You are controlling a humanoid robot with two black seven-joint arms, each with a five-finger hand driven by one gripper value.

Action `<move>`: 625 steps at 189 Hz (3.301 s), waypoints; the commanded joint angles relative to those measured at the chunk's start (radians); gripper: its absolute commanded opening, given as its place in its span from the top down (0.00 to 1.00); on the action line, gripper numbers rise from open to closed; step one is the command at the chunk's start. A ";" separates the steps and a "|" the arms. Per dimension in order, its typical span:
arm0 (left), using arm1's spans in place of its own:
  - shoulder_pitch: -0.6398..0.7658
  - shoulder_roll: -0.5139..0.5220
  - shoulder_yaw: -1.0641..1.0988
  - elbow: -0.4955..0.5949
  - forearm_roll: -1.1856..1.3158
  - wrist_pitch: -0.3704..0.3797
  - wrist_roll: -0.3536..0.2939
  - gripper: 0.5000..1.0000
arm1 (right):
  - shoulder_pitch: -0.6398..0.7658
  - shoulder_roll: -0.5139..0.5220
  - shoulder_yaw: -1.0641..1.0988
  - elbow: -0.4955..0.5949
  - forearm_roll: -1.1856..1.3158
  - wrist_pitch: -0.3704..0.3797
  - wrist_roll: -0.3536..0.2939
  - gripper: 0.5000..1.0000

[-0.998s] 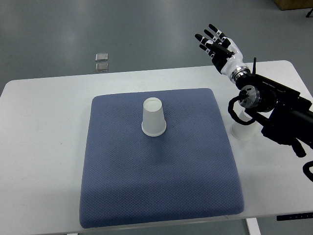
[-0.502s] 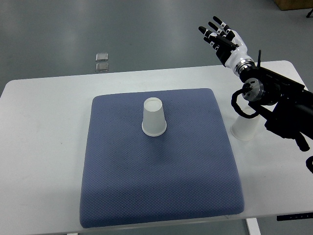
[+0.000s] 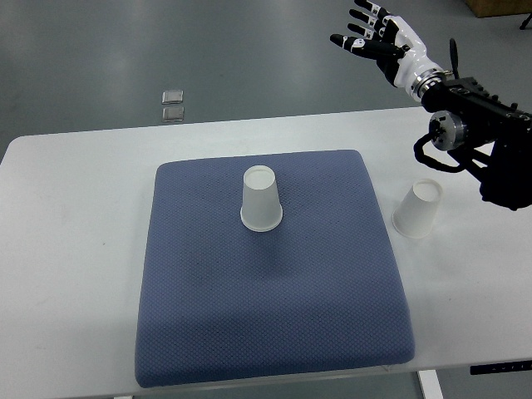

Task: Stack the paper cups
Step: 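Swing the right hand over and lower it onto the white cup beside the pad, then close the right hand fingers around the white cup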

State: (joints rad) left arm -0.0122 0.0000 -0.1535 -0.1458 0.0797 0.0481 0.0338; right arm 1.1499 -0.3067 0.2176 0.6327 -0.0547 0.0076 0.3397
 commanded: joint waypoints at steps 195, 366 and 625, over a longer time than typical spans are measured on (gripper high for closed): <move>0.000 0.000 -0.001 0.000 0.000 -0.001 0.000 0.00 | 0.301 -0.400 -0.595 0.501 -1.196 0.368 -0.028 0.17; 0.000 0.000 0.000 0.000 0.000 -0.001 0.000 0.00 | 0.080 -0.348 -0.587 0.352 -1.223 0.109 -0.034 0.19; 0.000 0.000 0.000 0.000 0.000 -0.001 0.000 0.00 | 0.042 -0.298 -0.590 0.288 -1.229 0.069 -0.028 0.84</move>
State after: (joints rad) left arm -0.0123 0.0000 -0.1541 -0.1461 0.0798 0.0479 0.0338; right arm 1.1902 -0.6073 -0.3724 0.9216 -1.2839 0.0767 0.3101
